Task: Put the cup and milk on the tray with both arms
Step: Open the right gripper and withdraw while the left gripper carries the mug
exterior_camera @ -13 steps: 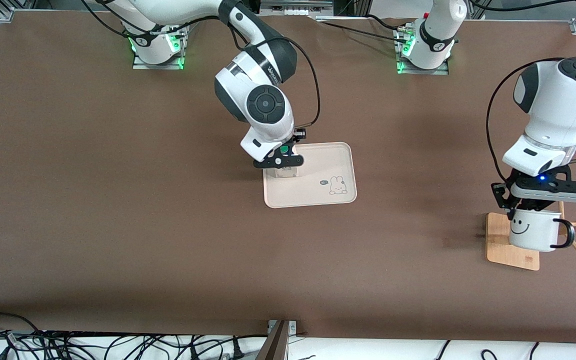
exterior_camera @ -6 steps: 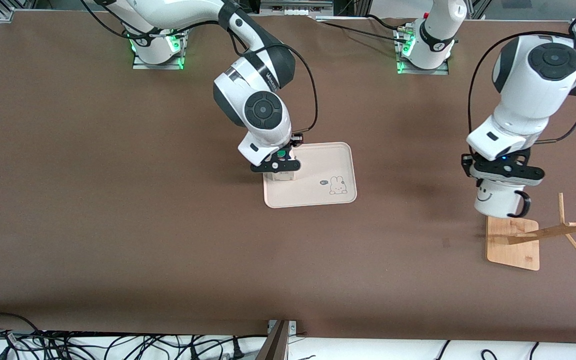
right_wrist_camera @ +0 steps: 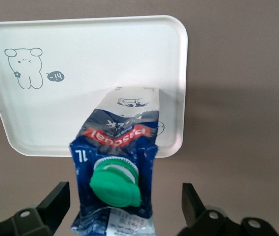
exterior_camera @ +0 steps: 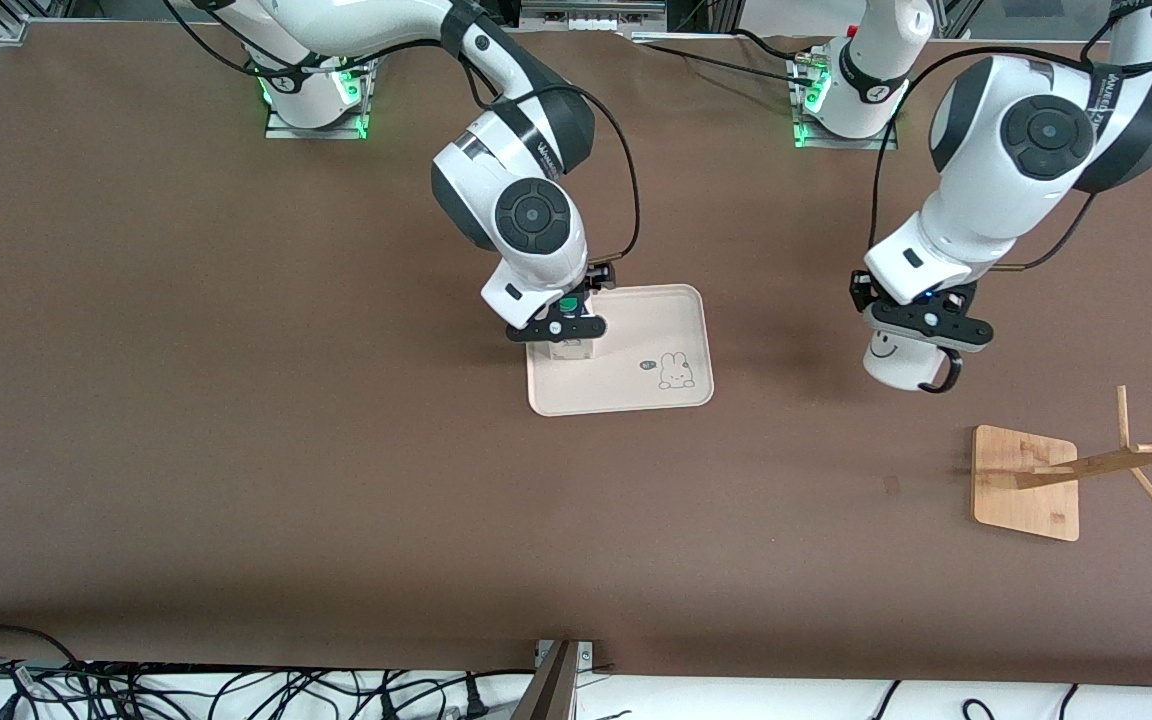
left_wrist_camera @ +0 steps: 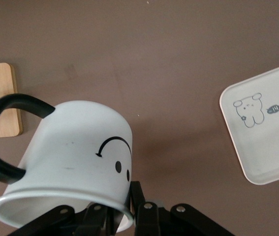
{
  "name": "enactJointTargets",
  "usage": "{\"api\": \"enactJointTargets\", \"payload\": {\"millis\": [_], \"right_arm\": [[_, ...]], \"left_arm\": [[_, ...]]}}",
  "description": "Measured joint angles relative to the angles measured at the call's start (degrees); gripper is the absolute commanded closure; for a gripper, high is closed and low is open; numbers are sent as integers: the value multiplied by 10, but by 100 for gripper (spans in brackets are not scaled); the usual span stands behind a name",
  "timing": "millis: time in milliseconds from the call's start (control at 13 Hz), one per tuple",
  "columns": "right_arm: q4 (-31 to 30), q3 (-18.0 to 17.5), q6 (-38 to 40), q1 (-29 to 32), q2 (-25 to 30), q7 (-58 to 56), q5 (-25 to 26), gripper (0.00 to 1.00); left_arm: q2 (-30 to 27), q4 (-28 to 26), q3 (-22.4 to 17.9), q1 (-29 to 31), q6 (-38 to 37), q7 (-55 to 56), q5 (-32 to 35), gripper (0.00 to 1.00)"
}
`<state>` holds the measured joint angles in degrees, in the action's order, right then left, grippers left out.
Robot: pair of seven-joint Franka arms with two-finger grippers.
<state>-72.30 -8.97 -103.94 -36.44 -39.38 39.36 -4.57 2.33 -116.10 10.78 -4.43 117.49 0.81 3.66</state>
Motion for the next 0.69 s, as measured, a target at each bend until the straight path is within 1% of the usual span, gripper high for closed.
{"api": "enactJointTargets", "payload": {"millis": [154, 308, 462, 692], "right_arm": [[3, 0, -1, 0, 4, 1, 0, 0], [5, 4, 3, 0, 25, 16, 0, 0], [7, 14, 24, 0, 58, 28, 0, 0], [8, 37, 48, 2, 116, 31, 0, 0]], "left_arm": [[6, 0, 20, -4, -34, 0, -2, 100], [20, 3, 31, -11, -52, 0, -18, 100], [42, 11, 34, -18, -57, -1, -48, 100], [80, 39, 48, -35, -57, -2, -62, 100]]}}
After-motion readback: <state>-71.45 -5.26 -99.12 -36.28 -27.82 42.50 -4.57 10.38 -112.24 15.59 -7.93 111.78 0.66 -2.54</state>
